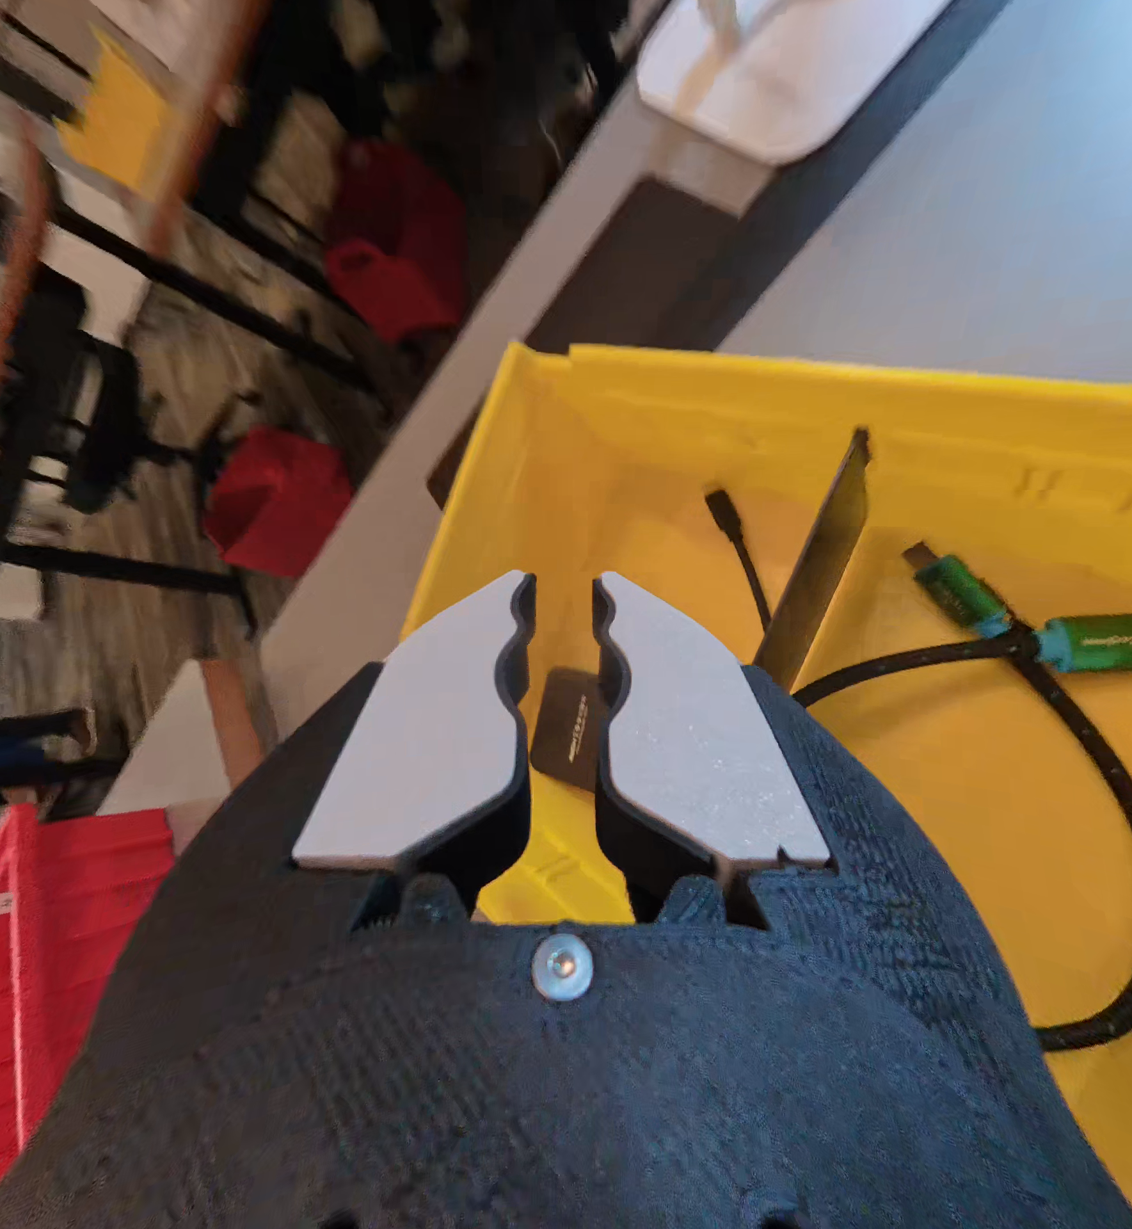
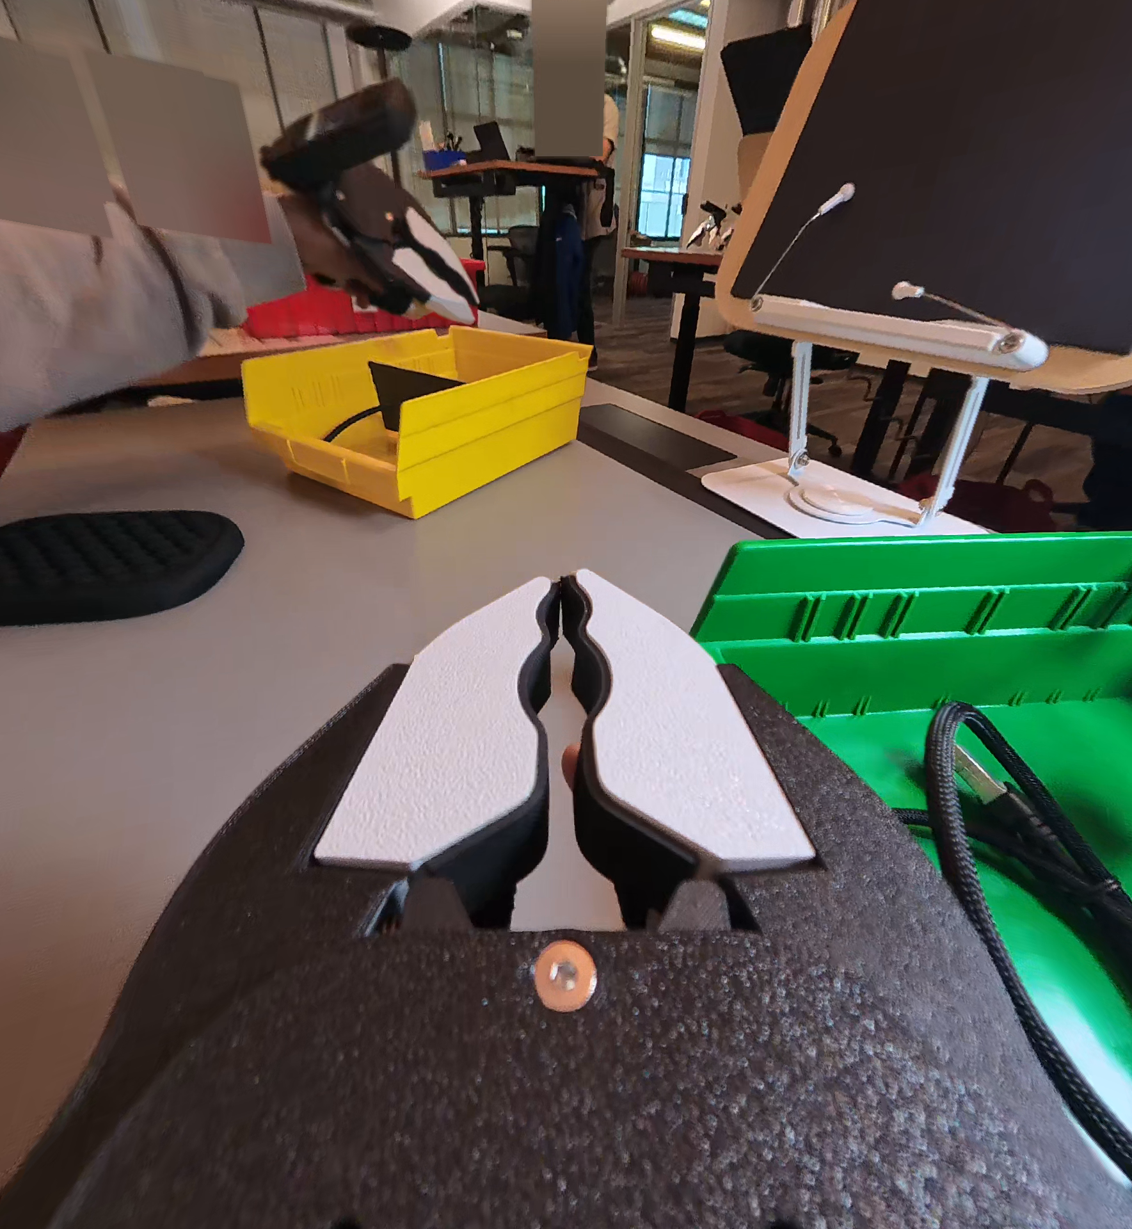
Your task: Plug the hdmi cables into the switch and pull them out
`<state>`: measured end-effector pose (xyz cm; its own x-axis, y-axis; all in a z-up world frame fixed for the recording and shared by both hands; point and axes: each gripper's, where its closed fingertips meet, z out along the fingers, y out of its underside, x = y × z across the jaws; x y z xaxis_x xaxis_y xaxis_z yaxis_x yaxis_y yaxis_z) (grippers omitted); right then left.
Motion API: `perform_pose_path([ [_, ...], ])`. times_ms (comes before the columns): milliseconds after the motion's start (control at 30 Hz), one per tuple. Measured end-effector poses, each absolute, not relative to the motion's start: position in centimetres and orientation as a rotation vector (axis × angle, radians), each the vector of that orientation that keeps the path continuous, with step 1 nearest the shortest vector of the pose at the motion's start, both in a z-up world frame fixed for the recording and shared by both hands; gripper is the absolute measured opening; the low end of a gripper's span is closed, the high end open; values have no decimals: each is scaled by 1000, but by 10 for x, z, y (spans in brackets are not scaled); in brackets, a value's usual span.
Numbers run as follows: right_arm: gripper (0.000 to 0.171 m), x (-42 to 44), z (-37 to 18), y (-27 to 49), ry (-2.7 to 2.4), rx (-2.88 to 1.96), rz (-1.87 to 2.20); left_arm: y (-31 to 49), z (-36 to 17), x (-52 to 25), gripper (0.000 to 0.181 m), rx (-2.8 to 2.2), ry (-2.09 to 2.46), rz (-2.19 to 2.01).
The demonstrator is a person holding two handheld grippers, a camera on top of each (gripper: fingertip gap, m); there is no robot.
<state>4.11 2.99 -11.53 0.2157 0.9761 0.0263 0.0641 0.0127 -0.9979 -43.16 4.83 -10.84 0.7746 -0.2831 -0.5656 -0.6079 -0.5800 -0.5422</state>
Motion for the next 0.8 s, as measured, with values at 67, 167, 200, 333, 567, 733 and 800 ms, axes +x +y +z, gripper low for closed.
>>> perform_pose_path([
  [67, 0, 39, -121, 28, -1138, -1337, 966, 58, -135, -442, 19, -2362, 684, 489],
  [167, 0, 40, -127, 29, -1180, -1334, 892, 62, -183, -445, 42, -2629, 599, 224],
  [200, 0, 40, -128, 29, -1188, -1335, 874, 62, -198, -443, 52, -2698, 548, 115],
  [333, 0, 41, -132, 31, -1198, -1343, 848, 64, -230, -434, 77, -2824, 369, -244],
  [567, 0, 35, -141, 35, -1212, -1382, 868, 56, -238, -483, 77, -2969, 366, -39],
  [733, 0, 27, -150, 34, -1248, -1402, 878, 27, -237, -519, 77, -3170, 510, 356],
  [800, 0, 24, -153, 35, -1259, -1411, 879, 21, -242, -518, 77, -3223, 521, 354],
])
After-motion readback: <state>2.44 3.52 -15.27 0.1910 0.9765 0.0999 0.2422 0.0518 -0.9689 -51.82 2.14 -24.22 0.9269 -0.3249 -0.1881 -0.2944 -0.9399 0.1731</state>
